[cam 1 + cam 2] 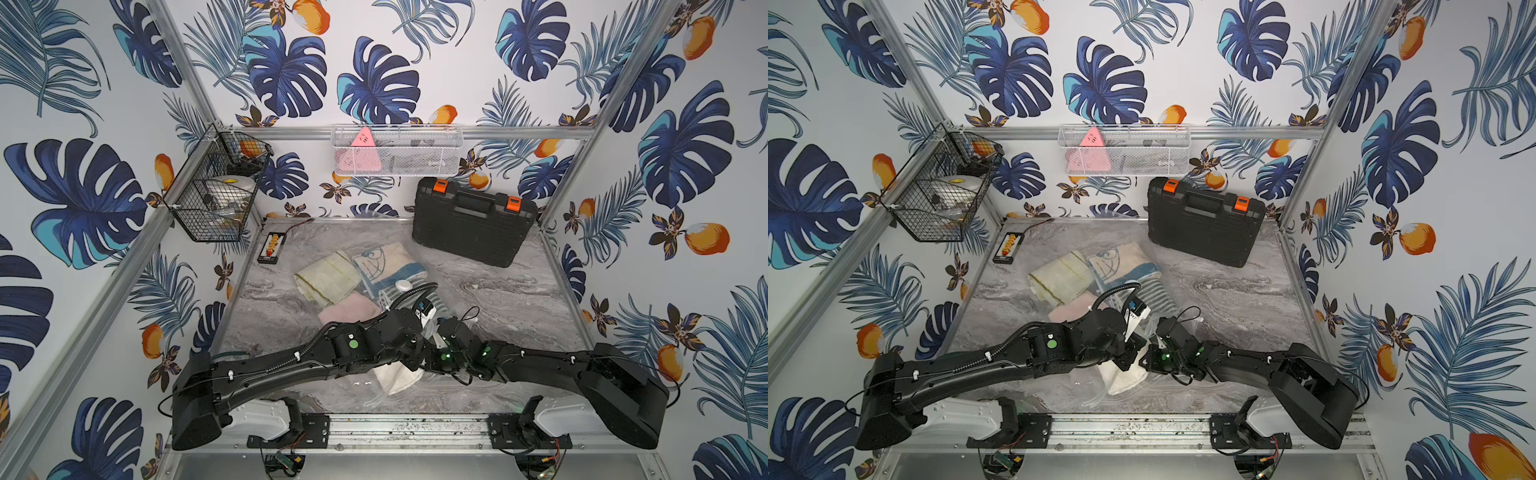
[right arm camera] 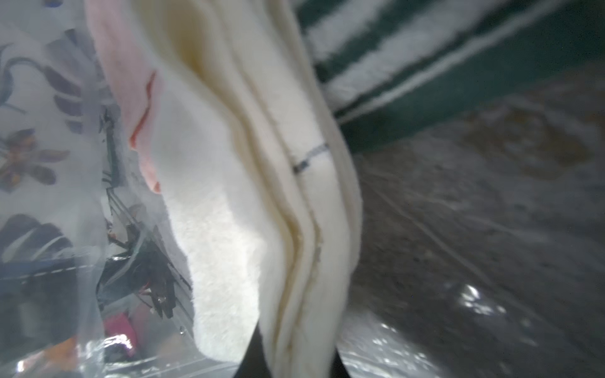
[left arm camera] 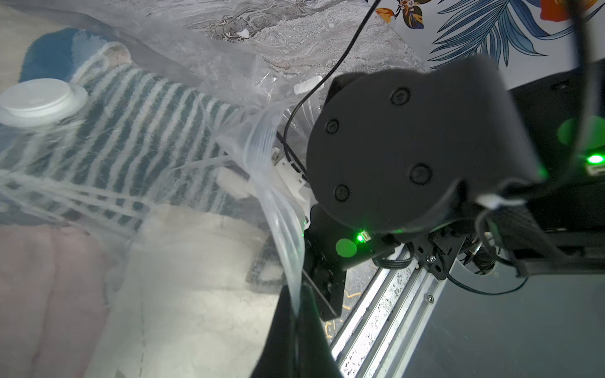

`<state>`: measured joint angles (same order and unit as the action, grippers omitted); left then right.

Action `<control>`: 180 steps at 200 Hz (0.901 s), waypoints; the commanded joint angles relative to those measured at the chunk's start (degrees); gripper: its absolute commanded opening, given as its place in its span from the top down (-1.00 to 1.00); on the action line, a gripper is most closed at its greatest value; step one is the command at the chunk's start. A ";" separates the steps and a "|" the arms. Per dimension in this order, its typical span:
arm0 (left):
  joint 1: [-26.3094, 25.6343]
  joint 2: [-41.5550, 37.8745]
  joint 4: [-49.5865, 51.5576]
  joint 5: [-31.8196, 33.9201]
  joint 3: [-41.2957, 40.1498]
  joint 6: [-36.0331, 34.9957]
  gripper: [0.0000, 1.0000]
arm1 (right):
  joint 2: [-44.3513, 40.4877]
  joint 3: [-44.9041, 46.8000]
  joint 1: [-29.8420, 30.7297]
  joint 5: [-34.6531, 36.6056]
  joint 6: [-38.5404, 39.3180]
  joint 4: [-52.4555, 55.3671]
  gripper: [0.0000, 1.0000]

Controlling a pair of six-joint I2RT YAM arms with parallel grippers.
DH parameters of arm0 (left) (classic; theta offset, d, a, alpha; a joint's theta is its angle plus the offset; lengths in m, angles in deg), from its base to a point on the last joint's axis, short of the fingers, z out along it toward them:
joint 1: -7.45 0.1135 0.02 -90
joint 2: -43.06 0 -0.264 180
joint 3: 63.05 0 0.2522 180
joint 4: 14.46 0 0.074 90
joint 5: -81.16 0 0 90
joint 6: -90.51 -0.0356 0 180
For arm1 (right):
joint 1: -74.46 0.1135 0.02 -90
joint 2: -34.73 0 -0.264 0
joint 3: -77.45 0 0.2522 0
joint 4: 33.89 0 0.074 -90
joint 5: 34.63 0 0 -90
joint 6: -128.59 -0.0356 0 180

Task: Place the folded towel into the vacuum bag
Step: Place the towel in the vacuum bag.

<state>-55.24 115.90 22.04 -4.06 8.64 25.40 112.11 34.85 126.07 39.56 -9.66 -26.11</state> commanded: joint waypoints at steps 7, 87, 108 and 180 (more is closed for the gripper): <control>-0.21 -0.79 -2.27 -1.04 -0.29 -0.89 1.00 | -3.52 -2.54 1.65 4.11 11.18 -0.33 0.92; -0.97 -0.49 -2.65 -0.14 -0.43 -0.63 1.00 | 6.20 -6.34 -3.63 1.45 1.95 -2.83 0.31; -1.02 -0.87 -2.77 0.14 -1.06 -0.65 1.00 | 2.44 -4.86 -3.63 1.77 -0.25 3.37 -0.04; -1.02 0.76 -4.36 -0.34 -0.41 -1.26 1.00 | 0.34 1.93 -1.23 1.43 -11.52 -3.02 -0.33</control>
<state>-56.23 116.16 20.75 -4.11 7.44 24.76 108.53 36.86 123.38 40.47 -16.90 -23.24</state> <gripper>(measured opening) 0.060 0.668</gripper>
